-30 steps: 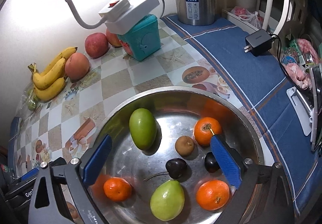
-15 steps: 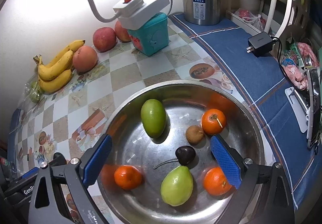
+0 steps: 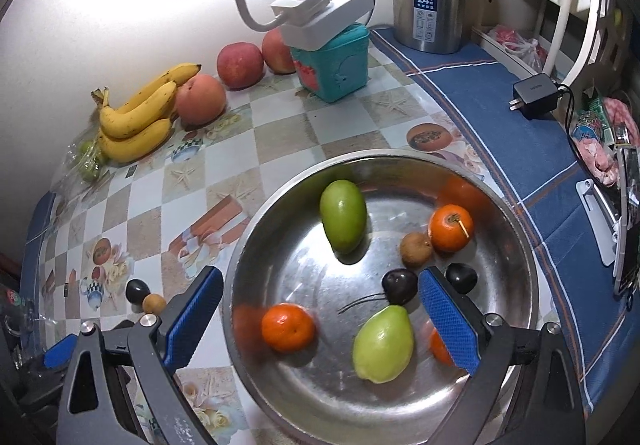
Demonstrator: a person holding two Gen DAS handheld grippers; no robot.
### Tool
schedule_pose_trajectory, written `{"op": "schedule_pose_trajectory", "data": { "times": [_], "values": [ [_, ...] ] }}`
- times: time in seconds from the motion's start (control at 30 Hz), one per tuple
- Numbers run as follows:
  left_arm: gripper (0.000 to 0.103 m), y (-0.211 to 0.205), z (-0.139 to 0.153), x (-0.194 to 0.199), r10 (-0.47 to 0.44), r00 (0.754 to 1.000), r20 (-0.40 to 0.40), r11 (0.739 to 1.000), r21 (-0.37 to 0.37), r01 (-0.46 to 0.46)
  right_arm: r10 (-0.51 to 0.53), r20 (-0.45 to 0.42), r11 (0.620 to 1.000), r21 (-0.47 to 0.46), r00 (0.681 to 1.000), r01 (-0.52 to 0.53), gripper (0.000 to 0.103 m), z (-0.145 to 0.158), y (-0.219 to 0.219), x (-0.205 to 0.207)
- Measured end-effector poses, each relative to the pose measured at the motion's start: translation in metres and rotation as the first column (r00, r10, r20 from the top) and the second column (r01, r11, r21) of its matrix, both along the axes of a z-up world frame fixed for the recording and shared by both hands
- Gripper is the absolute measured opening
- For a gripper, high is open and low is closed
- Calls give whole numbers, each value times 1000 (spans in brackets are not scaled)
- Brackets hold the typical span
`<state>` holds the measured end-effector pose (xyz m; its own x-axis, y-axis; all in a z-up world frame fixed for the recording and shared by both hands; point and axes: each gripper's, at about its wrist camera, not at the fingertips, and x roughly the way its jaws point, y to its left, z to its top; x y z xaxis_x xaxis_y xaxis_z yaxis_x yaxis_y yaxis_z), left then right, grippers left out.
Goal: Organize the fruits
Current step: 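Withdraw both tools from the plate toward the dark plum and brown kiwi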
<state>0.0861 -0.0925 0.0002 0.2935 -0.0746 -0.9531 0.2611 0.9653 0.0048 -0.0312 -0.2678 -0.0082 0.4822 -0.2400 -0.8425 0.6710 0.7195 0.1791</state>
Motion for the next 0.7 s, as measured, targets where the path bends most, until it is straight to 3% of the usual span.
{"op": "schedule_pose_trajectory", "data": {
  "times": [0.7],
  "values": [
    [103, 85, 1, 35, 181, 983, -33, 981, -62, -183, 181, 17, 982, 57, 983, -182, 98, -9, 62, 44]
  ]
}}
